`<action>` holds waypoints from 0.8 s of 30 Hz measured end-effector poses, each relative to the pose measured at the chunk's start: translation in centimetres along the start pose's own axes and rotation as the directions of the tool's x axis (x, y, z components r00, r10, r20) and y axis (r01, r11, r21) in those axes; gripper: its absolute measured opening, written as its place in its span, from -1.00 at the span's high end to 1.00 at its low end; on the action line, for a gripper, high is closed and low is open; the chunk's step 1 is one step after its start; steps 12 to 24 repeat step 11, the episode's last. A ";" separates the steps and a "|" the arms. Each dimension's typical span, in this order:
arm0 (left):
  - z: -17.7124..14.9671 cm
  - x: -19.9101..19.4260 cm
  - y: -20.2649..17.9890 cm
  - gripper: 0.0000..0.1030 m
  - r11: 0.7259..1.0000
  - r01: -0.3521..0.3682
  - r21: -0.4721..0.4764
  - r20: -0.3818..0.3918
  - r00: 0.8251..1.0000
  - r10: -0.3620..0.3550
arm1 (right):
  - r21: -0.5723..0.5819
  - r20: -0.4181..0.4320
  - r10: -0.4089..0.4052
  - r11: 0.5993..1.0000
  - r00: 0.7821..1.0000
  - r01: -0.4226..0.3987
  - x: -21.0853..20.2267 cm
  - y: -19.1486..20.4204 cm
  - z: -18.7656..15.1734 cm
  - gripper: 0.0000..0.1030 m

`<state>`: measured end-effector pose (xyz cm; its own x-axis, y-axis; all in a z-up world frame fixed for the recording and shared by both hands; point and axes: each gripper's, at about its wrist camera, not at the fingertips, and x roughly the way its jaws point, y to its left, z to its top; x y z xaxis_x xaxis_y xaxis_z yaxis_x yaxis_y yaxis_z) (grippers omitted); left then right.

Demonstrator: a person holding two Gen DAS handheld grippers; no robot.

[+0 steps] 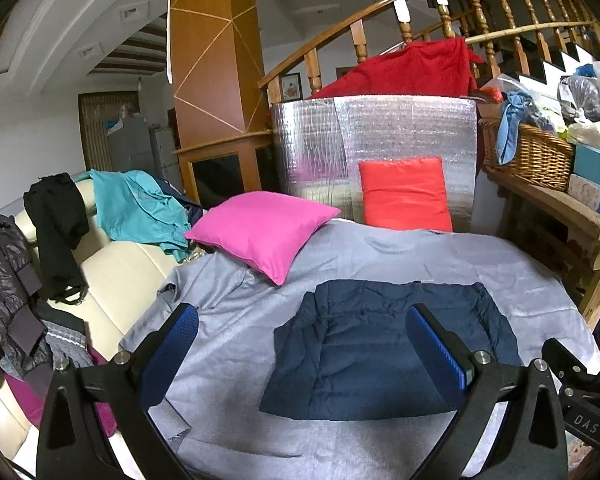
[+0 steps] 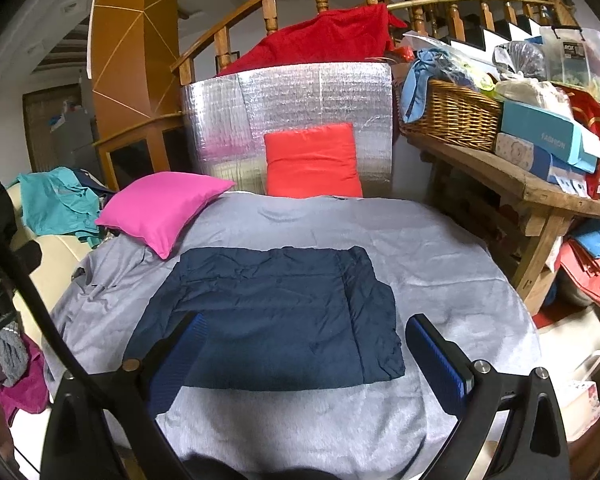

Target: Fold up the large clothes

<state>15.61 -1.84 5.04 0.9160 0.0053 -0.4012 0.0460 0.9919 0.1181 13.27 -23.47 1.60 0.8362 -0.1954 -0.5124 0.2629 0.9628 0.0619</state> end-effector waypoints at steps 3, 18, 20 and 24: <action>-0.2 0.9 -0.3 -0.99 1.000 0.000 0.000 -0.014 1.000 0.000 | 0.001 -0.009 -0.005 1.000 1.000 0.005 1.1 -0.2 0.2 -0.96; -0.5 7.2 3.4 -0.99 0.984 0.064 -0.165 -0.076 0.994 -0.078 | 0.058 -0.031 -0.037 0.998 0.999 0.038 5.1 -4.5 1.6 -0.96; -0.5 7.2 3.4 -0.99 0.984 0.064 -0.165 -0.076 0.994 -0.078 | 0.058 -0.031 -0.037 0.998 0.999 0.038 5.1 -4.5 1.6 -0.96; -0.5 7.2 3.4 -0.99 0.984 0.064 -0.165 -0.076 0.994 -0.078 | 0.058 -0.031 -0.037 0.998 0.999 0.038 5.1 -4.5 1.6 -0.96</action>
